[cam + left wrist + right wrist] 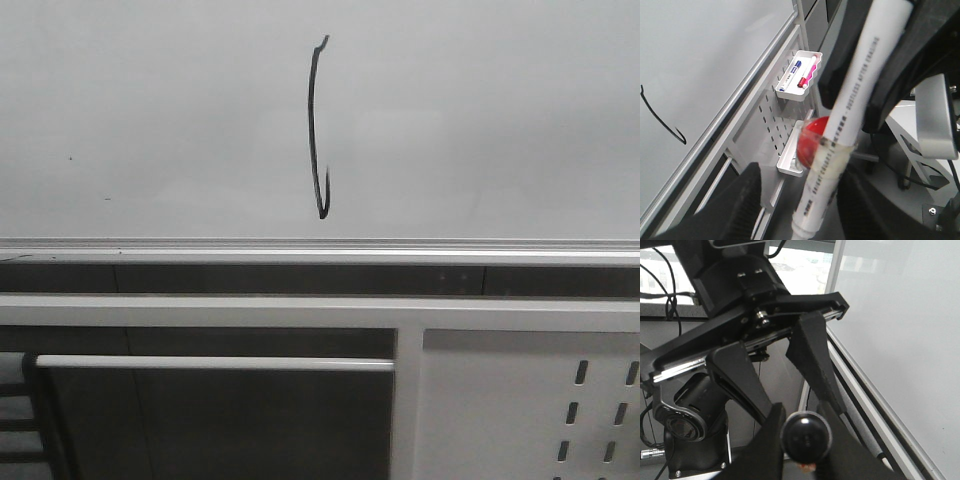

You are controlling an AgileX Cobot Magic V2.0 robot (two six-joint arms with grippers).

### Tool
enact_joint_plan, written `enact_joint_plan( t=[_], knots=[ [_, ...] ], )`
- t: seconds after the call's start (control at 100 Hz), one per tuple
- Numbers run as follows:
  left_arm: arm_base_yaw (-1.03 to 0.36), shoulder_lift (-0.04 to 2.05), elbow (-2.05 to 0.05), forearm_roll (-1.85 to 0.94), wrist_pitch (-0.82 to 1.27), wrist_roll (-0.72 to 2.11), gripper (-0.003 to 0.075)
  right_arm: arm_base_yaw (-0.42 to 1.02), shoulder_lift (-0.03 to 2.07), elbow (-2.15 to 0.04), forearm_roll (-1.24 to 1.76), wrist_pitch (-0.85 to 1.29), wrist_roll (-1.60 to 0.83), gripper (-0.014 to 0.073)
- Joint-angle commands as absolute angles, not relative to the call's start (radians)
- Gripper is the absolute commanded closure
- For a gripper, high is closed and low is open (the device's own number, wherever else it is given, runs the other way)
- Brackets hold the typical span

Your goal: Write number 1 on whiteboard

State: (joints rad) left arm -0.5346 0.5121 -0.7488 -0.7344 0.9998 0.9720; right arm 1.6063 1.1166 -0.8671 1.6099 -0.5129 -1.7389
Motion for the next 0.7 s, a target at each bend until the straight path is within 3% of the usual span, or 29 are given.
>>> enact_joint_plan(
  t=[0.0, 0.12, 0.38, 0.69],
  knots=[
    [-0.543, 0.526, -0.787, -0.788, 0.951, 0.973, 0.0407, 1.605, 1.104, -0.903, 1.573, -0.494, -1.751, 0.0673],
    [-0.543, 0.526, -0.787, -0.788, 0.951, 0.973, 0.0422, 1.605, 1.104, -0.903, 1.573, -0.487, -1.751, 0.0673],
    [-0.543, 0.526, -0.787, -0.743, 0.958, 0.973, 0.0548, 1.605, 1.104, -0.921, 1.573, -0.460, -1.751, 0.0673],
    [-0.543, 0.526, -0.787, -0.749, 0.965, 0.963, 0.0552, 1.605, 1.109, -0.951, 1.573, -0.447, -1.751, 0.0673]
  ],
)
